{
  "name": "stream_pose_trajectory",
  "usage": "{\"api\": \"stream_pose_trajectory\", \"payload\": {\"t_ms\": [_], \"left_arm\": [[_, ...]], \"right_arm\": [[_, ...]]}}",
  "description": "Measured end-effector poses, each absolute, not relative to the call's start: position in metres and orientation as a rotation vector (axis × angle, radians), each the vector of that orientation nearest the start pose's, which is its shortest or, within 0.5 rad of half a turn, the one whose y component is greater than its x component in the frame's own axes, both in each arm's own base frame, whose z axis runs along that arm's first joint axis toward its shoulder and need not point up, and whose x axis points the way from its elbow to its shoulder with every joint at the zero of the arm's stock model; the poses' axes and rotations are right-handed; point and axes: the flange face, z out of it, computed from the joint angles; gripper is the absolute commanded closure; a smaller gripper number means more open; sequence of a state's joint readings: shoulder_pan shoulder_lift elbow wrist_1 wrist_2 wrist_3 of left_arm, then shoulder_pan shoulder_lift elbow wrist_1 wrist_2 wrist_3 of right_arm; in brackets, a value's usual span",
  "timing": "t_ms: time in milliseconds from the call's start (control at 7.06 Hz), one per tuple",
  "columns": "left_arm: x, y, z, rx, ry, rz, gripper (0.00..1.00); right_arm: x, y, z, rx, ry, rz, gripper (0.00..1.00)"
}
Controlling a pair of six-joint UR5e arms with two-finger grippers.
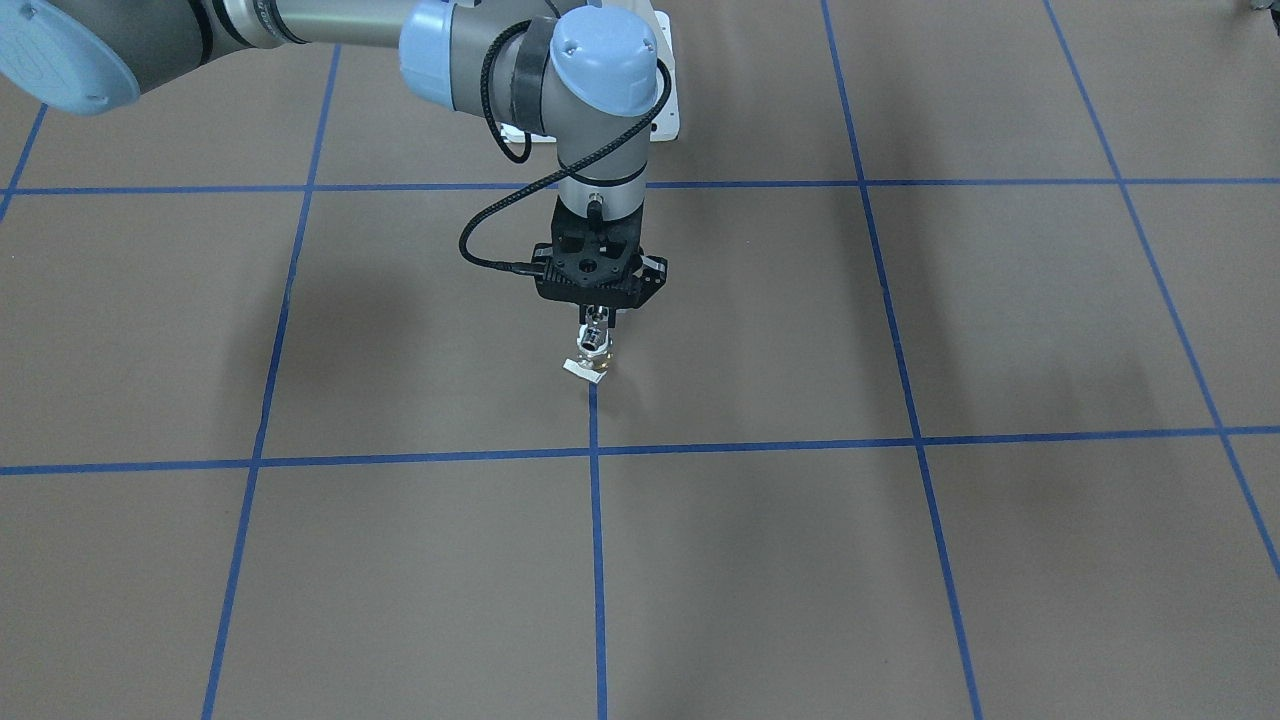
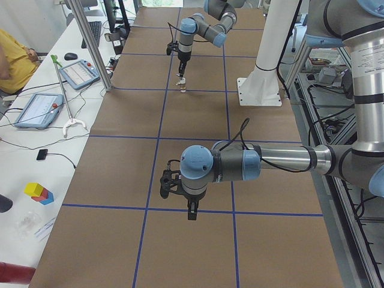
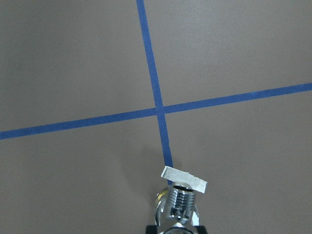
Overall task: Assemble PPR valve and pipe with both arms
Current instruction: 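Lower the chrome fitting onto the valve top and press it down with the right gripper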
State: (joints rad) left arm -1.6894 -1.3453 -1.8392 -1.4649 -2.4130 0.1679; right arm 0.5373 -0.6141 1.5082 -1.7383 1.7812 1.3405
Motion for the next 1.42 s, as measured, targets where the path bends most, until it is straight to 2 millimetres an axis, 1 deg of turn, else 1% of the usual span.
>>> {"api": "stream_pose_trajectory", "payload": {"t_ms": [425, 708, 991, 1416], "left_arm": [[-0.105, -0.383, 0.632, 0.061, 0.842, 0.02, 0.0], [-0.105, -0.383, 0.632, 0.063, 0.842, 0.02, 0.0], [-0.105, -0.383, 0.632, 0.063, 0.841, 0.02, 0.0], [-0.105, -0.383, 0.631, 0.063, 0.841, 0.021, 0.0]], "right_arm": [[-0.566, -0.465, 0.105, 0.078, -0.737, 0.212, 1.0], [-0.568, -0.462, 0.109, 0.077, -0.729, 0.21, 1.0], [-0.573, -0.457, 0.106, 0.079, -0.733, 0.198, 1.0], [-0.576, -0.454, 0.109, 0.078, -0.729, 0.187, 1.0]]}}
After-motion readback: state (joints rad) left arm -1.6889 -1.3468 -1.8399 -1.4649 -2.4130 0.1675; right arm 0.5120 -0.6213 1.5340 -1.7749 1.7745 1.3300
